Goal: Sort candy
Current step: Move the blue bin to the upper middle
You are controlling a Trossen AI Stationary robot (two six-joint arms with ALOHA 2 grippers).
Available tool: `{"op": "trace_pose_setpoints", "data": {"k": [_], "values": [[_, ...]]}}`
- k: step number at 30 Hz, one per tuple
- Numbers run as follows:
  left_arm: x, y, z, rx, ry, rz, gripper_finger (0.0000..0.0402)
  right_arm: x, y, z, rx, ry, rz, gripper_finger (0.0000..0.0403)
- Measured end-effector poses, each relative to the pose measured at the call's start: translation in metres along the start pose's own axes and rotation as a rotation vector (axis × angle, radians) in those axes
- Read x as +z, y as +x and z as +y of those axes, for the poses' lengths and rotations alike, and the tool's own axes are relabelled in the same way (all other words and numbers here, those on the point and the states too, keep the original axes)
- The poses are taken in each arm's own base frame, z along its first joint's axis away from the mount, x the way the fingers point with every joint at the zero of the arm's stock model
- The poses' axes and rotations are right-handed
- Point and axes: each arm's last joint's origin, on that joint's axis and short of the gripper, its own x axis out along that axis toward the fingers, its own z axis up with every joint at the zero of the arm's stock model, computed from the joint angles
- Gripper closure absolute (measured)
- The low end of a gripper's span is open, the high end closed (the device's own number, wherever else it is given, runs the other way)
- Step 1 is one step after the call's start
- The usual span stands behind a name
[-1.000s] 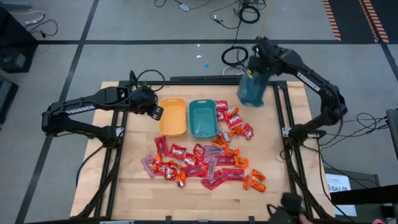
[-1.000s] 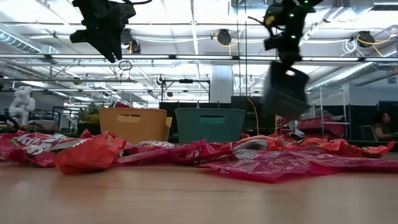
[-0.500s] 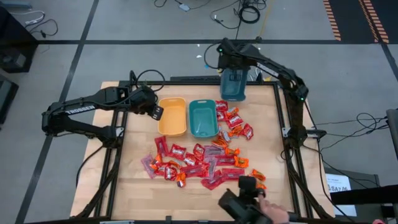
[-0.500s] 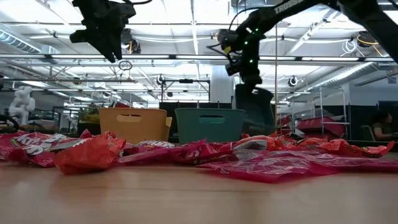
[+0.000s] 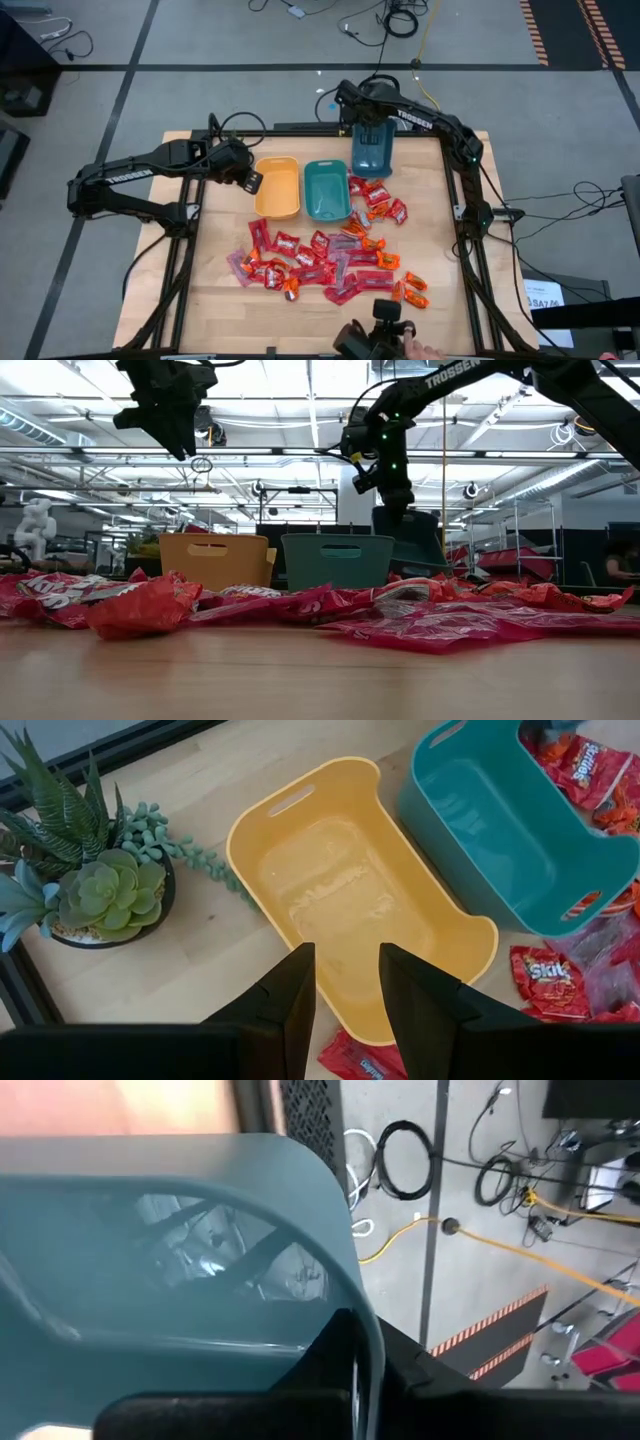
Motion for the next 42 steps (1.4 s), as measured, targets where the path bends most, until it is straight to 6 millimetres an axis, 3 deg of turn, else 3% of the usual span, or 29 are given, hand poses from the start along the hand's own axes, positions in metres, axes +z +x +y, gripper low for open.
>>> {"op": "trace_pose_setpoints", "data": {"k": [14, 20, 26, 31, 34, 38, 42], "values": [[-0.003, -0.001, -0.004, -0.013, 0.03, 0.005, 0.0278, 0.008, -0.03, 0.061, 0.075, -0.009, 0.095, 0.0403], [-0.007, -0.002, -0.008, -0.026, 0.052, 0.01, 0.0278, 0.006, -0.034, 0.097, 0.165, -0.006, 0.152, 0.0403], [-0.01, -0.003, -0.01, -0.031, 0.073, 0.02, 0.0278, -0.012, -0.055, 0.137, 0.197, -0.021, 0.14, 0.0403], [-0.013, -0.004, -0.01, -0.019, 0.088, 0.039, 0.0278, -0.036, -0.084, 0.163, 0.242, 0.003, 0.042, 0.0403], [-0.013, -0.004, -0.01, -0.019, 0.087, 0.038, 0.0278, -0.048, -0.101, 0.158, 0.177, 0.034, -0.019, 0.0403], [-0.013, -0.004, -0.01, -0.02, 0.087, 0.037, 0.0278, -0.059, -0.118, 0.13, 0.1, 0.1, -0.117, 0.0403], [-0.013, -0.004, -0.01, -0.022, 0.086, 0.035, 0.0278, -0.064, -0.115, 0.098, 0.002, 0.128, -0.117, 0.0403]]}}
